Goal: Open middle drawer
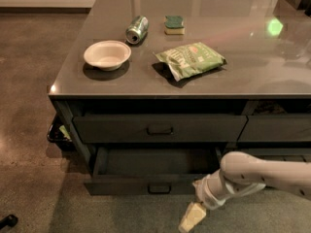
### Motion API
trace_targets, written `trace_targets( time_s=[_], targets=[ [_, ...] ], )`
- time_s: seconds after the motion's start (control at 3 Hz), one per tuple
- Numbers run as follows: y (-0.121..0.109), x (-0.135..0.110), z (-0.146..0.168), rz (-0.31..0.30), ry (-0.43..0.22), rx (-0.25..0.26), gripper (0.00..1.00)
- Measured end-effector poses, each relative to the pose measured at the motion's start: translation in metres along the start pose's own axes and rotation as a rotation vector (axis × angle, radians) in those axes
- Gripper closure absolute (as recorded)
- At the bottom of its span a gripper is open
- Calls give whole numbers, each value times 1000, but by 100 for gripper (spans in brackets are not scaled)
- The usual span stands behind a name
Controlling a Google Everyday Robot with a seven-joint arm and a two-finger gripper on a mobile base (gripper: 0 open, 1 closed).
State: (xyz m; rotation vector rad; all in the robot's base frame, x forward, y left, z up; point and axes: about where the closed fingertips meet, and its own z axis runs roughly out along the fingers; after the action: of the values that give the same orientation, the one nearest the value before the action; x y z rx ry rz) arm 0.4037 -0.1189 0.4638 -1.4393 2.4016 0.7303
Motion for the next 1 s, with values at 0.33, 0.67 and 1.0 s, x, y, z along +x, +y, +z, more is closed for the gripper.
trace_targets(
  time_s=[0.33,0.67,1.0],
  targets=[
    [56,31,-14,77,-1,-36,0],
    [56,34,-12,72,0,-37,0],
    [21,4,-15,-31,-14,44,0]
  ],
)
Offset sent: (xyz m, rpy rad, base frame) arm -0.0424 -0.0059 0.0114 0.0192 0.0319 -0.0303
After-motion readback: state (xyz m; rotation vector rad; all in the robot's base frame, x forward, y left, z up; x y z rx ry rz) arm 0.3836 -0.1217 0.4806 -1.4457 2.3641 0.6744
